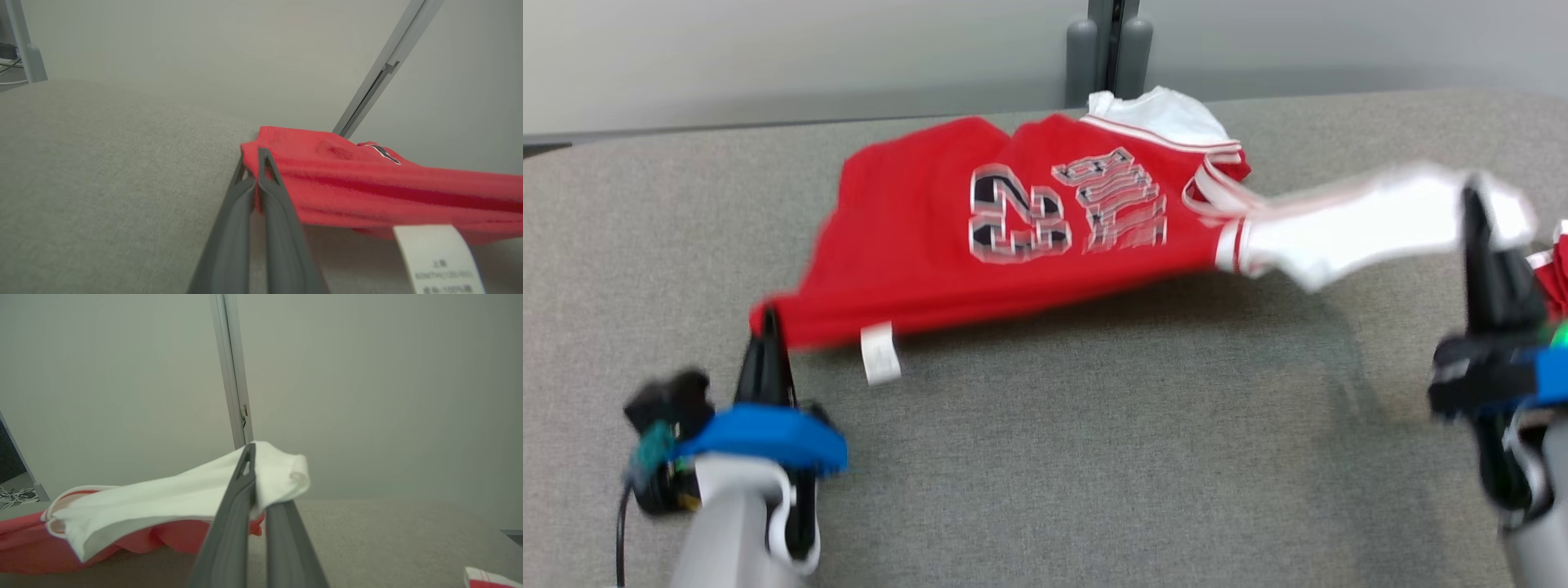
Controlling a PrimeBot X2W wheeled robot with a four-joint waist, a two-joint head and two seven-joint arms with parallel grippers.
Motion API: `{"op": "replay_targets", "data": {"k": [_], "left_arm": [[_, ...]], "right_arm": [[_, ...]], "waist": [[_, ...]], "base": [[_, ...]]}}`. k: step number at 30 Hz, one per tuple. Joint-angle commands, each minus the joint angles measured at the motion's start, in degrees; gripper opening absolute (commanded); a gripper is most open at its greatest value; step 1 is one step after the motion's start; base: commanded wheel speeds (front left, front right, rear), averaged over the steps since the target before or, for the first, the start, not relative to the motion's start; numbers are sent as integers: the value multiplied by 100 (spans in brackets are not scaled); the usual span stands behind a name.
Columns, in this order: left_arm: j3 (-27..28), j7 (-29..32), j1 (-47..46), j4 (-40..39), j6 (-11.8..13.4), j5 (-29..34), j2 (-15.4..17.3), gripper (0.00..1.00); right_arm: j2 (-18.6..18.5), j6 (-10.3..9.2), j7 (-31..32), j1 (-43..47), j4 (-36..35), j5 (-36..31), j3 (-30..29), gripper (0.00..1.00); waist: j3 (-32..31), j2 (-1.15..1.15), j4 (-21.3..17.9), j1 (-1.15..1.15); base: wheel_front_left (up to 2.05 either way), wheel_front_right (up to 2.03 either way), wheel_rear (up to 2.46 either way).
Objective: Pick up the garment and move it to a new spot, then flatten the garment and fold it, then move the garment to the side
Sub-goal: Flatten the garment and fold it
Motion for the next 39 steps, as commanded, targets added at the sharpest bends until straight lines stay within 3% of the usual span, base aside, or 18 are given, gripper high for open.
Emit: {"op": "replay_targets", "data": {"k": [1, 8, 20, 28, 39], "left_arm": [[144, -25, 186, -27, 2, -128, 51, 0], [-333, -25, 1623, -131, -58, -816, 22, 0], [-847, -26, 3064, -846, 125, -740, 7, 0], [-1187, -26, 2549, -1172, 13, -715, 3, 0], [-1389, -26, 1295, -598, 283, -842, -5, 0]], "right_arm": [[4, -14, -32, 287, -84, 12, -55, 0], [438, -14, -30, 2162, -7, 32, -210, 0], [574, -12, -31, 3765, -277, 182, -192, 0], [477, -8, -28, 2984, -286, 328, 3, 0], [396, -8, -25, 1209, 947, 360, 465, 0]], "waist": [[-121, 0, -71, 0], [-717, 0, -113, 0], [-1201, 0, -45, 0], [-897, 0, 29, 0], [-410, 0, 157, 0]], "base": [[0, 0, 0], [0, 0, 0], [0, 0, 0], [0, 0, 0], [0, 0, 0]]}}
